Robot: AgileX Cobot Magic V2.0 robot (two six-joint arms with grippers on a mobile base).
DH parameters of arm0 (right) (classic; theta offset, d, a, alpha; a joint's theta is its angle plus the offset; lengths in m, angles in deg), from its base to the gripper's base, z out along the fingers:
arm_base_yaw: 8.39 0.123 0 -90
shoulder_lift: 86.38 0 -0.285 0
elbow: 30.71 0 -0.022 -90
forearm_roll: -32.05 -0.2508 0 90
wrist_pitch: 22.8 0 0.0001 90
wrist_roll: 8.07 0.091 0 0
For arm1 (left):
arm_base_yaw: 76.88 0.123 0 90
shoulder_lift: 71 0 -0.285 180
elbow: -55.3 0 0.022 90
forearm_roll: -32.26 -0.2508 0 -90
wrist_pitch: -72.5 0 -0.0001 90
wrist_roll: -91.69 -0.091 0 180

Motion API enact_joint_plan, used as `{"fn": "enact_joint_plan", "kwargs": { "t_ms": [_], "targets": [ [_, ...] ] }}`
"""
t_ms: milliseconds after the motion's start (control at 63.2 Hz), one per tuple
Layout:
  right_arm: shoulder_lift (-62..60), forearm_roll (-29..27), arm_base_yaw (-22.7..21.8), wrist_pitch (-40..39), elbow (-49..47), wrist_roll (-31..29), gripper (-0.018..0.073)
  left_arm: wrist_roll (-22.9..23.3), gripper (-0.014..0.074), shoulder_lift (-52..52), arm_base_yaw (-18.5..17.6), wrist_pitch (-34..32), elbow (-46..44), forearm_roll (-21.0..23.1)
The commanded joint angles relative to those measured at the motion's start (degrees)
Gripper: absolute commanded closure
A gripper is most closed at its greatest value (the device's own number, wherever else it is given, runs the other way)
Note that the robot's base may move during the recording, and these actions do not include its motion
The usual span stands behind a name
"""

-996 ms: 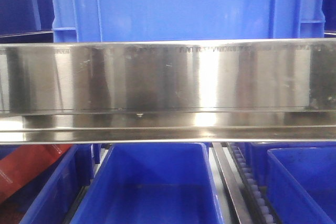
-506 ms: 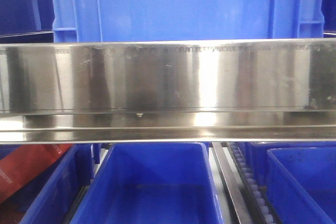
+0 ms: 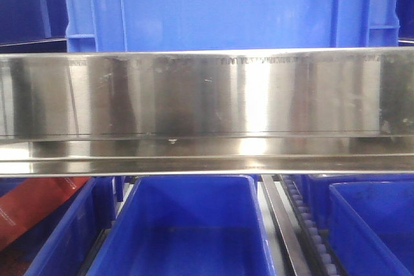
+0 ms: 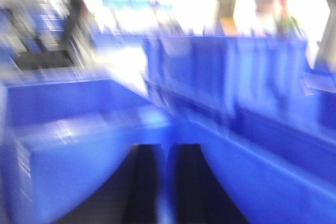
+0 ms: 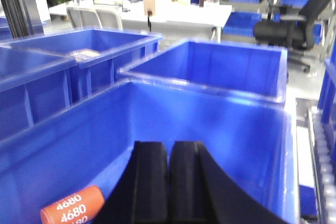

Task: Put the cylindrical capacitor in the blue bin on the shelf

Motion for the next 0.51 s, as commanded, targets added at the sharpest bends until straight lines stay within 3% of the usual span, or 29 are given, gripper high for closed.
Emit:
{"fn": "enact_joint_plan", "kwargs": {
  "t_ms": [0,126,490],
  "targets": [
    [-2.1,0.6,-0.3,2.4,-0.4,-0.4,0.0727,-0.2,0.0707,2.5,0.5,2.0,0.2,0.5],
    [-6.2,1.1,-1.1,4.3,3.1,-0.4,0.072,-0.2,0.0707,7.1,0.8,1.4,5.3,0.5],
    [-25.1,4.8,-1.3,-4.6,27.3,-0.4,0.0721,-0.2,0.0707,28.8,0.8,-4.2,35.0,1.5]
  ]
}}
